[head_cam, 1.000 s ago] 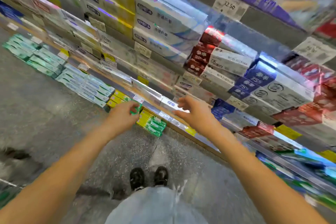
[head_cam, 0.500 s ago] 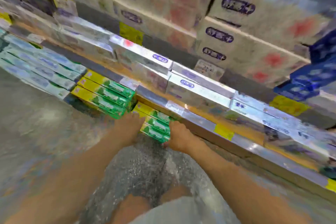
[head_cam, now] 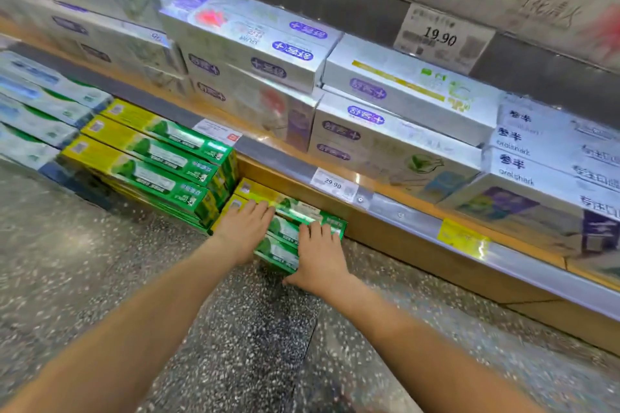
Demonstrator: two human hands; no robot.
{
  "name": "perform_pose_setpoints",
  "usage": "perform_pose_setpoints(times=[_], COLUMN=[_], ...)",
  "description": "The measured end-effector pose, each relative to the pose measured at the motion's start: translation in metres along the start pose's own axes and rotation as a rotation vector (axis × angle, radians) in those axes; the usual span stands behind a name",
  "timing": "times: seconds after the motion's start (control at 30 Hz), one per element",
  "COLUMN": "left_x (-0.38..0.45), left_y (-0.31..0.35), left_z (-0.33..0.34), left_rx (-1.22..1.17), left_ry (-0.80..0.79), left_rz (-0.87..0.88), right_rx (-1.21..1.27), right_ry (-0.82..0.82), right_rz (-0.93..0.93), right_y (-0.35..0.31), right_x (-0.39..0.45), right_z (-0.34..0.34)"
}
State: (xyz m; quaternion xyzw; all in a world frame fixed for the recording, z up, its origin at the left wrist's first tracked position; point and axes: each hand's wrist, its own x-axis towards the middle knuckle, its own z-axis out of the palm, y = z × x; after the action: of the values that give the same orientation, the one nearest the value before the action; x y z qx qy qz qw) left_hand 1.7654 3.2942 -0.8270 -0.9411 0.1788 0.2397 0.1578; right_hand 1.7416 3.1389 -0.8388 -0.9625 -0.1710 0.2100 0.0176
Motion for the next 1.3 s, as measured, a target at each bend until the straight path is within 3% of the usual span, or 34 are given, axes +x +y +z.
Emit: perform_pose_setpoints(times=[0.17,0.3,0.5,0.73,0.97,1.2,1.3], left_x=[0.006,0.005,-0.038,-0.166,-0.355,-0.568,-0.638], left_y=[0.009,0.011,0.014,-0.036,-0.131,-0.215,-0.233], left_z=[0.005,0.007,-0.061,-0.262,-0.445,-0.578,-0.605], left_rx=[0.107,0.118,-0.054,-0.223,-0.246,-0.219,-0.177], left_ry=[0.029,0.109,0.184,0.291,0.358,0.558,0.639], left_rz=[0.054,0.113,0.161,0.106,-0.147,-0.475,-0.625], right_rx=[0.027,0.051,-0.074,-0.132,-0.250,-0.210,-0.196], right_ry=[-0.048,0.005,0.156,0.119,0.262,0.658,0.803], right_rz=[0.085,0.107,0.053,-0.057,-0.427,-0.840,-0.958], right_y=[-0.005,-0.001,0.025,0.024,-0.056,-0.179,-0.226], right_x=[-0.002,-0.011,-0.065,-0.150,-0.222,-0.297,-0.325], right_z=[0.015,0.015,-0.066,-0.278,-0.536,-0.741,-0.801])
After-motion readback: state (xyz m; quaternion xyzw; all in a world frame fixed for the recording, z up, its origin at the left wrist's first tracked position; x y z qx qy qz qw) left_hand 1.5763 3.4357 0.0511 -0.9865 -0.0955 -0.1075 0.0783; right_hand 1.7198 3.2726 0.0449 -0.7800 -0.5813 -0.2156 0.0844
